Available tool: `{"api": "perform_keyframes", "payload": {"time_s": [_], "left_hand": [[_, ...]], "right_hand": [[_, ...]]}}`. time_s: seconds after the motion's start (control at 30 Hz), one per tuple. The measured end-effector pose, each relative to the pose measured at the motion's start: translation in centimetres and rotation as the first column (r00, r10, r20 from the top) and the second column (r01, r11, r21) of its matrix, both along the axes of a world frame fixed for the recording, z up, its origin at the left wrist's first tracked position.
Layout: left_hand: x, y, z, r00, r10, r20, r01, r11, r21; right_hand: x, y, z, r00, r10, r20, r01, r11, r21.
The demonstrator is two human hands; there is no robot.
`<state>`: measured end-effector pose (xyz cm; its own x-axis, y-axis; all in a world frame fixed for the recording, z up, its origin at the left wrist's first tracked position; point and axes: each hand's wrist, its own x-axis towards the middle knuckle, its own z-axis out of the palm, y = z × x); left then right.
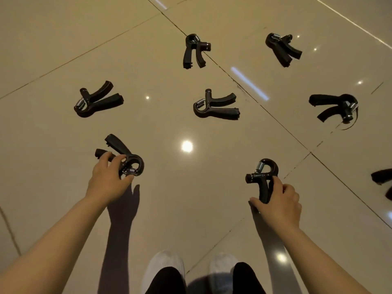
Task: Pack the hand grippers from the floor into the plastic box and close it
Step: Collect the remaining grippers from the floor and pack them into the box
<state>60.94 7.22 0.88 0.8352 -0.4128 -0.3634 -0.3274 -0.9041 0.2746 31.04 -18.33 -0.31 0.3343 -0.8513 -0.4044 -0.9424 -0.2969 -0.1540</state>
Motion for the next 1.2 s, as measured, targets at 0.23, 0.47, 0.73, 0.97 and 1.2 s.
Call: {"api": "perform_keyframes", "payload": {"time_s": [0.23,0.47,0.73,0.97,1.2], "left_hand": [[1.5,0.1,-3.5,0.998,-0.042,-0.055,0.049,0.990,0.133],[-1.2,-0.6,-5.0,0.965,-0.200,0.167,0.183,0.976,0.115],[-10.1,-3.1,-4.2,0.897,-0.410,0.168,0.416,0.909,-0.004],[-12.1,-3.5,-3.2,0.783,-0.561,0.270,0.621,0.730,-0.284],[-3.8,-5.6,-3.9,0.540,-0.813,0.217,0.829,0.558,0.030]], "right_hand": [[-0.7,-0.7,-1.4,0.997,-0.009,0.074,0.009,1.000,0.011],[-0.4,-0.7,-1.7,0.992,-0.064,0.104,0.064,0.998,0.010],[0.1,-0.4,-2.3,0.995,-0.067,0.075,0.070,0.997,-0.033],[-0.3,-0.4,-2.4,0.994,-0.069,0.082,0.071,0.997,-0.017],[-0.3,-0.4,-2.3,0.994,-0.072,0.085,0.074,0.997,-0.016]]}}
